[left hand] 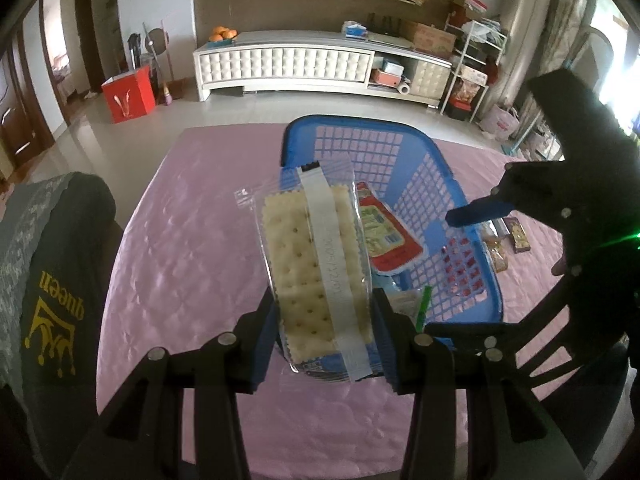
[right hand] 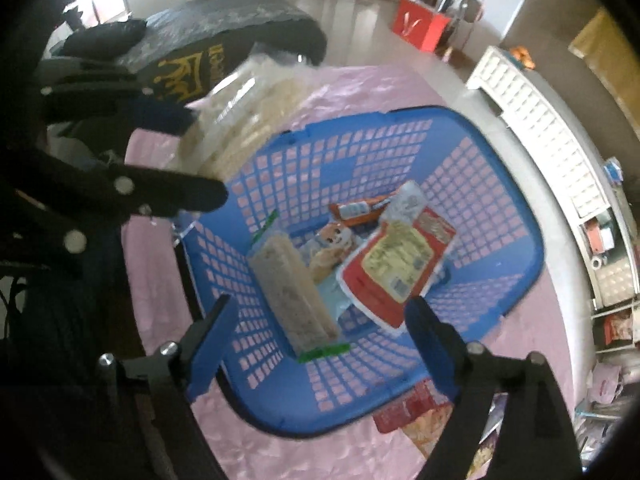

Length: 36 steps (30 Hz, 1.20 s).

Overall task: Organize snacks
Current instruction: 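Lower both cracker packs into the basket and open both grippers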

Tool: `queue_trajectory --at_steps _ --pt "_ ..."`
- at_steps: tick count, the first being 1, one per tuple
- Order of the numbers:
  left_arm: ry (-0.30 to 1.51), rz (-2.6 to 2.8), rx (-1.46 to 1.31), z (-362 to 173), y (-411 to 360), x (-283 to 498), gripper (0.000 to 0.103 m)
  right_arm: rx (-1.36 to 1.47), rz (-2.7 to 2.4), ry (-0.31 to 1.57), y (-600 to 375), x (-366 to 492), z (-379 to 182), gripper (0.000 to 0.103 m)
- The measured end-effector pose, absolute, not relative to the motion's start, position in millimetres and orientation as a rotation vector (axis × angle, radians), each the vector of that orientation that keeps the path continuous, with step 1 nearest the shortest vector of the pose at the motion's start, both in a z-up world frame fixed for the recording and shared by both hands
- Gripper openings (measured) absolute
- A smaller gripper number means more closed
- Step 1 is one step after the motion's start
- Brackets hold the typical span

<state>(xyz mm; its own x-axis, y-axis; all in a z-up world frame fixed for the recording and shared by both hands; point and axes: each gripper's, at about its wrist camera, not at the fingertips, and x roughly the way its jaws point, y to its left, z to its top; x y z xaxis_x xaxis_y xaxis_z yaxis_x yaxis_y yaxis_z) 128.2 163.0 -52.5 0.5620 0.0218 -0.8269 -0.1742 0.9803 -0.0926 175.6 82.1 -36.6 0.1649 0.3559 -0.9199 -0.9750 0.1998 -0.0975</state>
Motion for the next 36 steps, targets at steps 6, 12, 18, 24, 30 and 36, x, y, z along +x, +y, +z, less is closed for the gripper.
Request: queue_trajectory --at_steps 6,12,18,24,30,36 --pt "0.972 0.080 -0.125 -47.5 145.0 131.8 0.042 -0.811 1.060 0.898 65.5 178.6 -27.1 0.089" --pt "0.988 0.038 -0.050 -48.3 128.8 140.8 0.042 -0.710 0.959 0.901 44.5 195.5 -23.0 0.092" --pt "1.010 -0.045 0.054 -58.9 119.0 157.5 0.042 -0.612 0.832 0.953 25.8 204.1 -26.7 0.094" --pt "1.027 -0.137 0.170 -73.7 112.9 177.4 0.042 -0.521 0.712 0.984 15.2 207.7 -32.6 0.094" --pt "1.064 -0.225 0.207 -89.6 103.9 186.9 0.042 -0.506 0.675 1.019 13.7 204.5 -45.4 0.095" --pt "1.085 -0.246 0.219 -101.4 98.5 190.6 0.043 -0.491 0.662 1.038 9.6 205.4 -50.6 0.094"
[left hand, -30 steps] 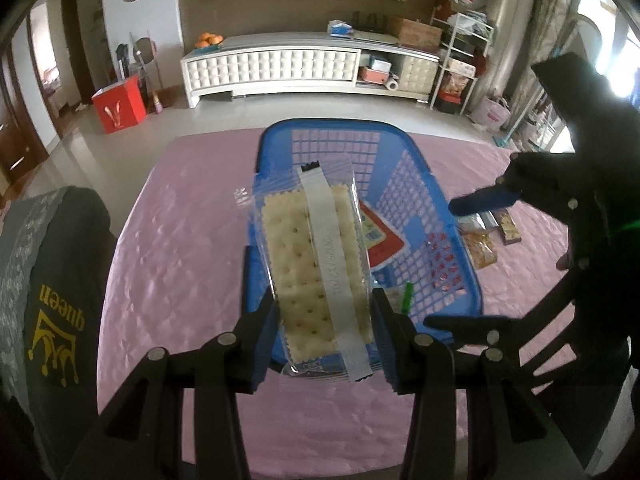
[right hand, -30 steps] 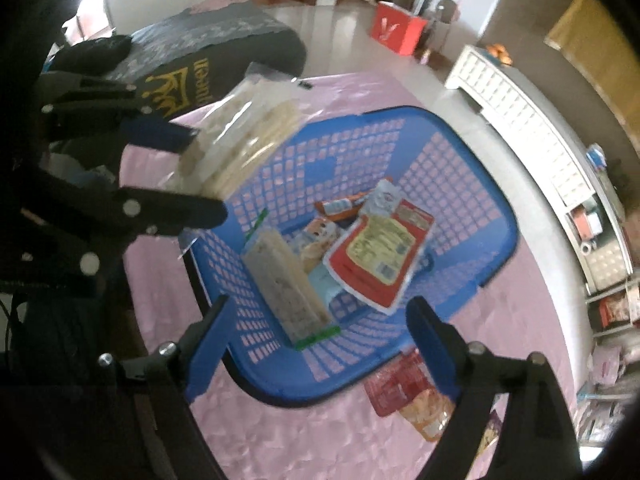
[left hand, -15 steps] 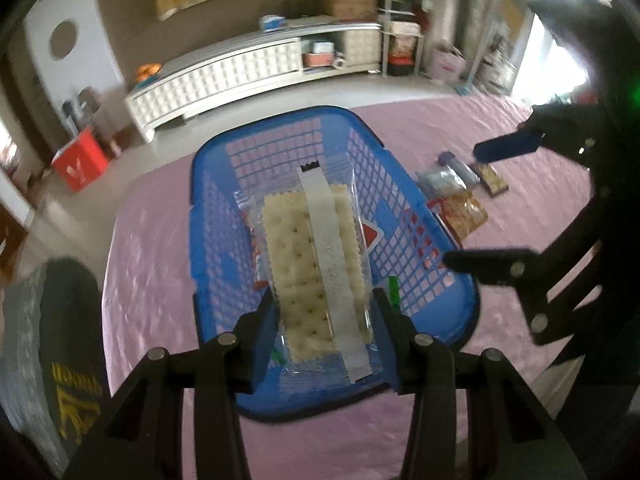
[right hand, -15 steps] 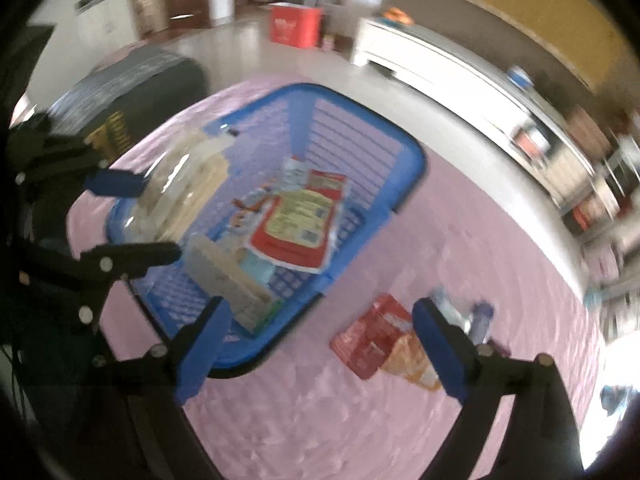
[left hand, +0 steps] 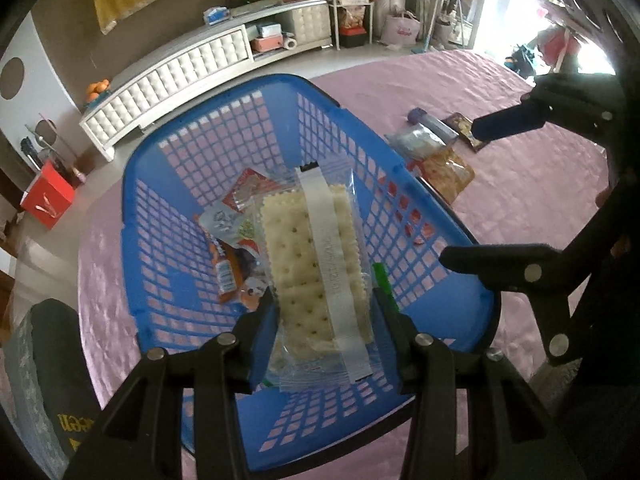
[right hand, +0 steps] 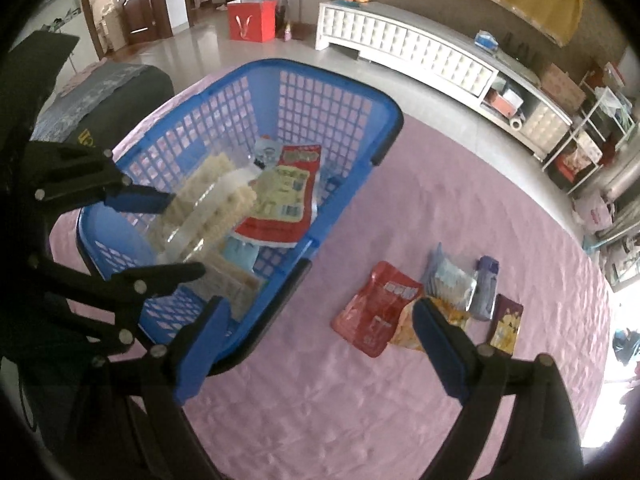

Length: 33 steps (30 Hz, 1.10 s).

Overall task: Organize snacks
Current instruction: 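Lower both cracker packs into the basket and open both grippers, then withdraw both grippers from the basket toward the remaining pouches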

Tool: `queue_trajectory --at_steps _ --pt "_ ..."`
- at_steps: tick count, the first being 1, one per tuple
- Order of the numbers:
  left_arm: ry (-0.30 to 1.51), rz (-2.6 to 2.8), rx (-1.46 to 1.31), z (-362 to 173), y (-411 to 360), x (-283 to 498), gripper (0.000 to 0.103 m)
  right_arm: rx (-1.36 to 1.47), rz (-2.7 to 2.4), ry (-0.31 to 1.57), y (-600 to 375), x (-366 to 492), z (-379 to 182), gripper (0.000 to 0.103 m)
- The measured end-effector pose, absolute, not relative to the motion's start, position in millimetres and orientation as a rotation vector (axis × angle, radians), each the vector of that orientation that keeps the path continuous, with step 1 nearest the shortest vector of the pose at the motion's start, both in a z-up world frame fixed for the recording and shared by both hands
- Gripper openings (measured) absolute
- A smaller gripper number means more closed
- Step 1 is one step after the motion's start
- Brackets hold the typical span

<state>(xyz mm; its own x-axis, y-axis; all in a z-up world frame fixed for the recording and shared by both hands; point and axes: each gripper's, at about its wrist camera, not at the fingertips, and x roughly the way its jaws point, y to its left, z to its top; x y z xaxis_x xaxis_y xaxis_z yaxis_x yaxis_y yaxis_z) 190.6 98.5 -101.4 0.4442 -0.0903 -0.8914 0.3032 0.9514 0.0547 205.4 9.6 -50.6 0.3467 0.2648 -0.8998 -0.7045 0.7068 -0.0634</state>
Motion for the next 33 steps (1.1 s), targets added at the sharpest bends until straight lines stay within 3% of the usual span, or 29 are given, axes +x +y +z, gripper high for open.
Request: queue_trajectory --at_steps 12,21,33 --pt "1.086 -0.223 0.184 -95.4 96.6 189.3 0.051 -0.470 0.663 1.031 5.9 202.3 -44.0 0.094" --pt "1.014 -0.159 0.136 -56.1 96.0 168.9 0.062 -0.429 0.669 0.983 -14.4 189.2 -18.5 0.094" --pt "0.911 -0.153 0.086 -5.1 50.8 155.8 0.062 -0.355 0.616 0.911 -76.3 179.4 23.0 0.095"
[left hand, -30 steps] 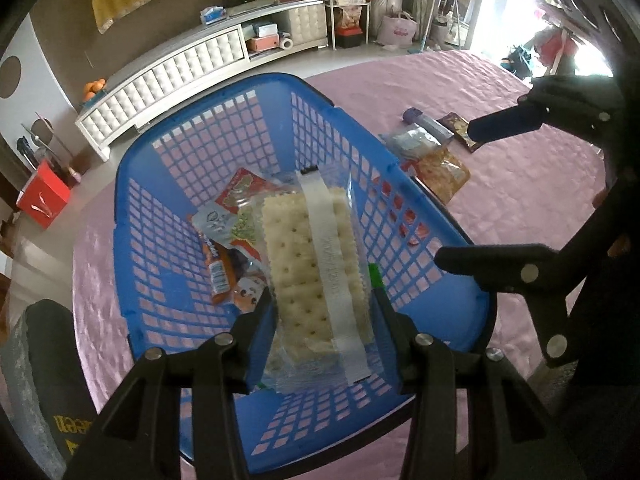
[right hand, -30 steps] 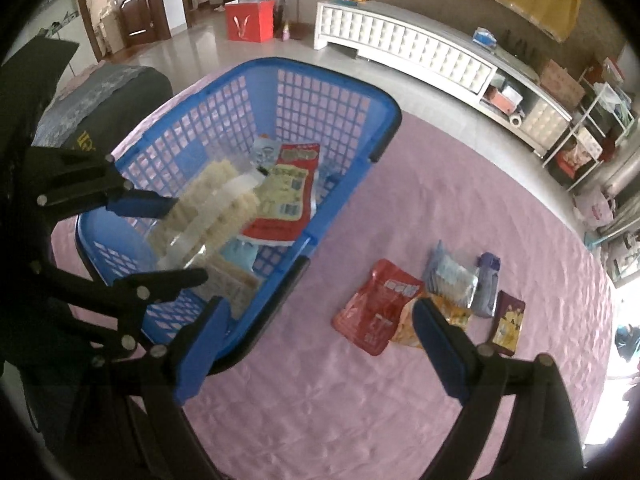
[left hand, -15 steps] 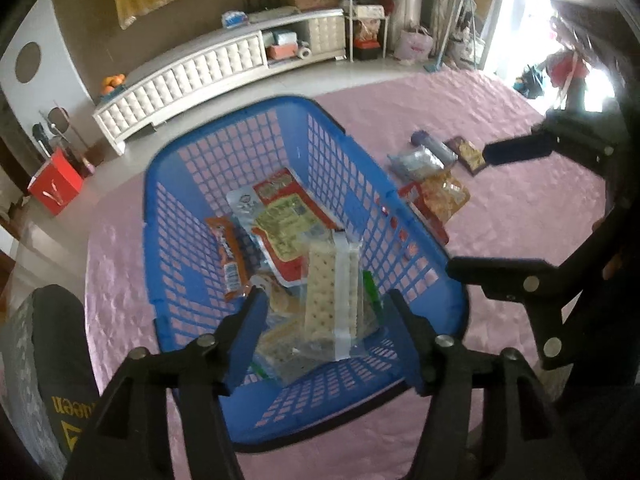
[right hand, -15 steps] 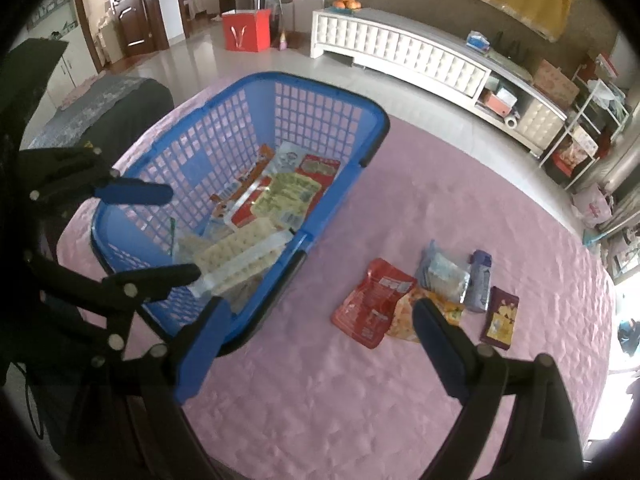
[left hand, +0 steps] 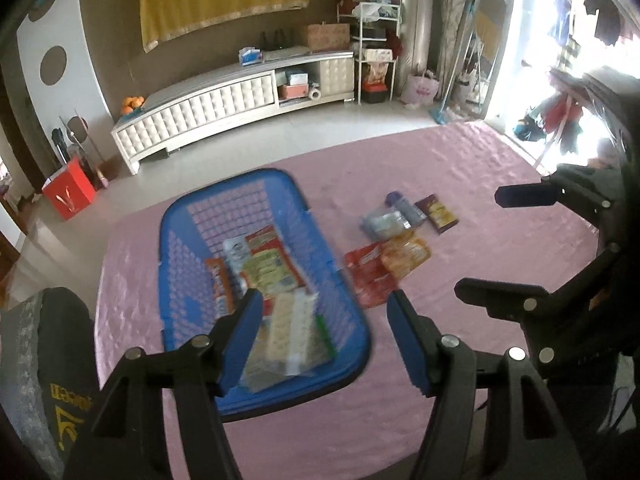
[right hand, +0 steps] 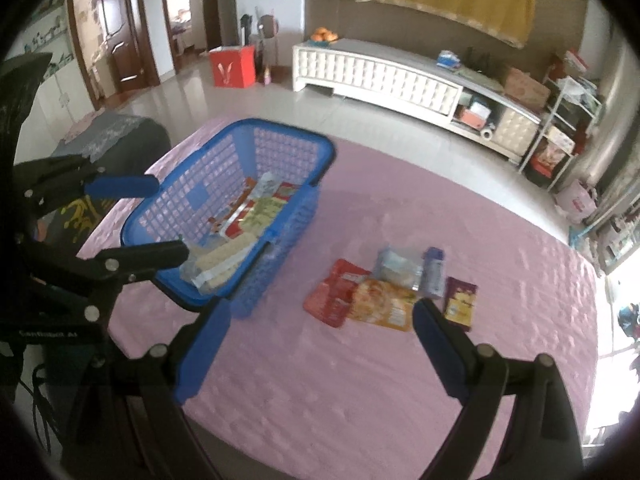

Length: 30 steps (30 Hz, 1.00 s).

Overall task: Organize snacks
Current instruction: 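Withdraw both grippers from the basket toward the remaining pouches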

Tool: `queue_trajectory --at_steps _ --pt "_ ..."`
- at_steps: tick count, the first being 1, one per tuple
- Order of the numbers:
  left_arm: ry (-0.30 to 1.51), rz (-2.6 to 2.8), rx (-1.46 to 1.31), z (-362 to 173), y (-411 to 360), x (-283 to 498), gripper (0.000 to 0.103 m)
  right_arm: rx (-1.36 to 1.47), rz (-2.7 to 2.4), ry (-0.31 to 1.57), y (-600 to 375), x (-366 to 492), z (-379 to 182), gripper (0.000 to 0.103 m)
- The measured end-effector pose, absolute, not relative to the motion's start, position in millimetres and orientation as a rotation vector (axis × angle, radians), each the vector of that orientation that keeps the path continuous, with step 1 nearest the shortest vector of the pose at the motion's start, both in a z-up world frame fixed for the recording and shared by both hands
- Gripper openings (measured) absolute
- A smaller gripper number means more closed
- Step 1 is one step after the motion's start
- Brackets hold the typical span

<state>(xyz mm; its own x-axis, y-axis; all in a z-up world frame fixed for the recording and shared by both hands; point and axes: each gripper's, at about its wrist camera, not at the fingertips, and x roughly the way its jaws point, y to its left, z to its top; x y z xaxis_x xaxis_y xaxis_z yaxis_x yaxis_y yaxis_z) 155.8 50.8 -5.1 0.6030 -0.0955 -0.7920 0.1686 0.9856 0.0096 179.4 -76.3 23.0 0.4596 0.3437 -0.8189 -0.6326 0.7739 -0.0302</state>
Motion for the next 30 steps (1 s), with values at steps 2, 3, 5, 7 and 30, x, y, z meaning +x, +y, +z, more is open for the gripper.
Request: queue_trajectory --at_steps 2,3,5,7,30 --pt "0.907 -0.157 0.074 -4.4 40.2 157.5 0.062 -0.344 0.597 0.904 -90.7 181.4 27.6 0.095" --pt "0.902 -0.158 0.071 -3.5 33.0 158.4 0.062 -0.340 0.590 0.902 -96.0 181.9 28.7 0.095" --pt "0.870 -0.177 0.079 -1.3 17.7 158.9 0.062 -0.329 0.578 0.899 -108.5 183.3 30.5 0.095" --pt "0.841 -0.190 0.098 -1.0 3.7 158.1 0.062 -0.316 0.566 0.899 -121.8 185.9 31.0 0.095" --pt "1.007 -0.131 0.112 -91.5 -88.9 225.4 0.103 -0.217 0.469 1.009 -217.4 238.3 -54.7 0.095"
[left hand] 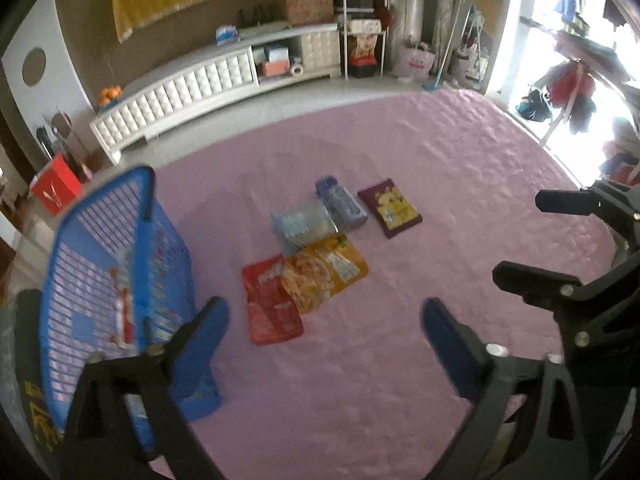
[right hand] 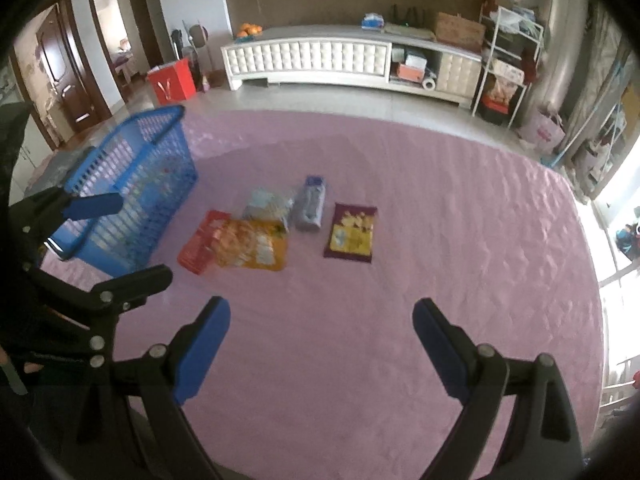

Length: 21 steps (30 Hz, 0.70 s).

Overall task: Organize snacks
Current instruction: 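Withdraw both grippers from the basket toward the remaining pouches, then grasp the red pouch with the left gripper while the right gripper grasps the orange pouch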

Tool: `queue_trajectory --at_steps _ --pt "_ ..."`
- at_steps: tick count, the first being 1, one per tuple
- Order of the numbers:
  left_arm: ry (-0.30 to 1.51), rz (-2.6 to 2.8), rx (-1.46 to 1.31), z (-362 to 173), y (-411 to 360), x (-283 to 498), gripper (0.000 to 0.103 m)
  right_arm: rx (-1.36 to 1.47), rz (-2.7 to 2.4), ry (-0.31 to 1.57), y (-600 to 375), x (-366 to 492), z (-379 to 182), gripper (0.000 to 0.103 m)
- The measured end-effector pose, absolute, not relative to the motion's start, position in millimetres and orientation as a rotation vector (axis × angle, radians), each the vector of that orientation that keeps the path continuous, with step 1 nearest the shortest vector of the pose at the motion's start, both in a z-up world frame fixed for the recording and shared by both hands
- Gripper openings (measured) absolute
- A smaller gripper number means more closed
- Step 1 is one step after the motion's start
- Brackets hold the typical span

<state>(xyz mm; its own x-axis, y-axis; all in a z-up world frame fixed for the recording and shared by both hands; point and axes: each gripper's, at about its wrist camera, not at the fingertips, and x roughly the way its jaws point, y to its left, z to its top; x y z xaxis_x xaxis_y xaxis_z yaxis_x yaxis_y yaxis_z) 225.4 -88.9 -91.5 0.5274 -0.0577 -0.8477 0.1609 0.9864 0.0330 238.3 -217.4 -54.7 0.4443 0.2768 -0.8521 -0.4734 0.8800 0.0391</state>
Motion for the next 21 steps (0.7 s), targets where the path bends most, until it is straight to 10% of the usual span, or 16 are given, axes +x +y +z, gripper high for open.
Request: queue_trajectory --at_steps 15,21 --pt "1.150 0.051 0.101 -175.4 -68.0 283.6 0.103 -0.233 0.435 1.145 -203.7 281.2 -129.5 0.095" --pt "1.189 0.006 0.001 -190.3 -45.0 298.7 0.074 -0.204 0.457 1.149 -200.1 290.6 -136.1 0.095"
